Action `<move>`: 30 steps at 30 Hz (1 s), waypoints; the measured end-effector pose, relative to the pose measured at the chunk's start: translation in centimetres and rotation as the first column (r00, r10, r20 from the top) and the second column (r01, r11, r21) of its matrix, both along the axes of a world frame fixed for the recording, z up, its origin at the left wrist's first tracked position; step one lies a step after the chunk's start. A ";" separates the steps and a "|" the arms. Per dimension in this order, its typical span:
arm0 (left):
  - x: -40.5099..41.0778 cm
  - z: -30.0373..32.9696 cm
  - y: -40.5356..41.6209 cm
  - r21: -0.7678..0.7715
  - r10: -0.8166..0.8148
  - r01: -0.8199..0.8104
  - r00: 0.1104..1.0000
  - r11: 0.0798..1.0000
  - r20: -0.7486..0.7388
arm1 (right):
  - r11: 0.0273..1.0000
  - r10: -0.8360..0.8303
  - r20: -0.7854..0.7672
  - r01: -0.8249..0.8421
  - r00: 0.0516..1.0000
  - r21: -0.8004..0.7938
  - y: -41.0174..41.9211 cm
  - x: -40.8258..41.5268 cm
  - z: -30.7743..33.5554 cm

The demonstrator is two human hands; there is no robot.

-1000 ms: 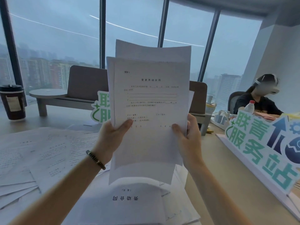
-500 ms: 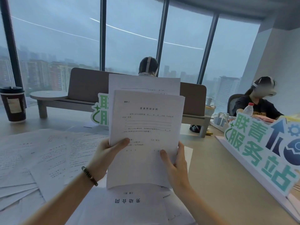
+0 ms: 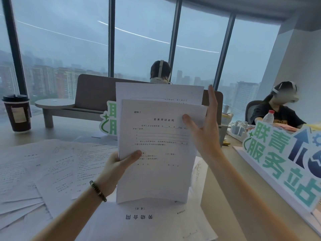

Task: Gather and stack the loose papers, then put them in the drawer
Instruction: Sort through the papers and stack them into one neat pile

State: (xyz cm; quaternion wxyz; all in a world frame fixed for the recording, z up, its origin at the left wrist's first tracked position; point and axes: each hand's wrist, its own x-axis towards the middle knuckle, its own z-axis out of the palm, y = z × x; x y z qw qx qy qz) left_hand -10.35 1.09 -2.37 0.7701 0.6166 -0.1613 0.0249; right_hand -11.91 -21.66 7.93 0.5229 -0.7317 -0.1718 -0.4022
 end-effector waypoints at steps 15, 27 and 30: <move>0.5 -0.3 0.6 -0.013 -0.050 0.049 0.999 0.999 -0.021 | 0.920 -0.181 0.001 0.169 0.984 -0.353 -0.6 -0.4 1.5; 0.5 -0.3 0.6 -0.007 -0.083 0.083 0.996 0.997 -0.022 | 0.880 -0.243 0.032 0.235 0.969 -0.414 -0.7 -0.2 0.9; 0.6 -0.4 0.6 -0.012 -0.096 0.096 0.995 0.995 -0.016 | 0.850 -0.269 0.054 0.263 0.962 -0.457 -0.9 -0.1 0.8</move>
